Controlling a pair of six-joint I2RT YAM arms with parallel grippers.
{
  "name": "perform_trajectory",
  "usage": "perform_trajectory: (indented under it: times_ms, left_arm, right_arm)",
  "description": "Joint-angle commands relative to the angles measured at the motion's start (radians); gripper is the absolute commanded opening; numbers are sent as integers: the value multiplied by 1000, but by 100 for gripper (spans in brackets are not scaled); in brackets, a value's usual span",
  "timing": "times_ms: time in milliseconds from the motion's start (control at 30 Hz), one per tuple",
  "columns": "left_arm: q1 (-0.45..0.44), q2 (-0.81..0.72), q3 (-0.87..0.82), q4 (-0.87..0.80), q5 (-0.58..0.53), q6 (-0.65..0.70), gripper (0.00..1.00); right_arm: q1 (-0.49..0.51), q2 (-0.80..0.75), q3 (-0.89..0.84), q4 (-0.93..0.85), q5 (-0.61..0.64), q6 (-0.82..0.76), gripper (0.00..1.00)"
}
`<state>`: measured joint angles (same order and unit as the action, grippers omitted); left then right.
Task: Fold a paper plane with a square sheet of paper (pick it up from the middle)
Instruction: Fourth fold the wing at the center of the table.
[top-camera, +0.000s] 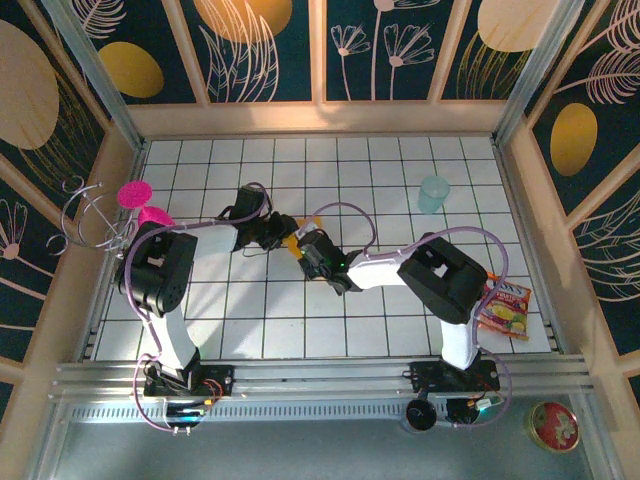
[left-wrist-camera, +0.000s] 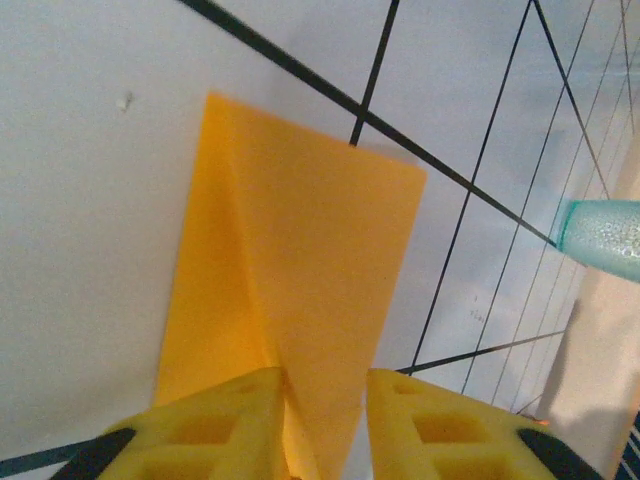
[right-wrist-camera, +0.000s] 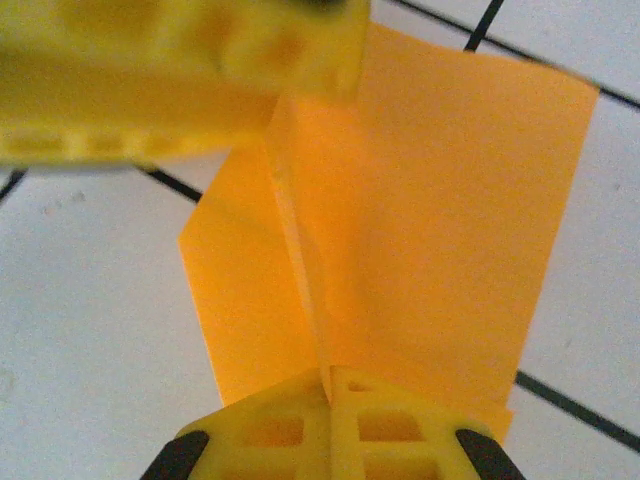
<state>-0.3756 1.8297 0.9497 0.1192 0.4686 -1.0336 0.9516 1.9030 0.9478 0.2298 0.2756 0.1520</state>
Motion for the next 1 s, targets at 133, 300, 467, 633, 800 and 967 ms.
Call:
perform_trajectory:
  times_ms: [133, 300, 467, 633, 800, 967]
  left_arm:
    - [60, -82, -15, -19, -88, 23, 41]
    - [61, -138, -82, 46, -92, -5, 43]
    - [60, -176, -189, 192, -36, -68, 43]
    - [43, -200, -282, 346, 8, -145, 43]
    - [-6, -191, -324, 447, 22, -208, 41]
    - [-49, -161, -345, 532, 26, -253, 40]
  right_arm:
    - [-37, -78, -99, 134, -147, 4, 2]
    - [-95, -112, -159, 219, -309, 56, 2]
    - [-167, -122, -210, 317, -512, 136, 1]
    - [-221, -114, -249, 425, -638, 223, 0]
    - [-269, -98, -277, 523, -737, 301, 0]
    - [-315, -71, -322, 653, -820, 401, 0]
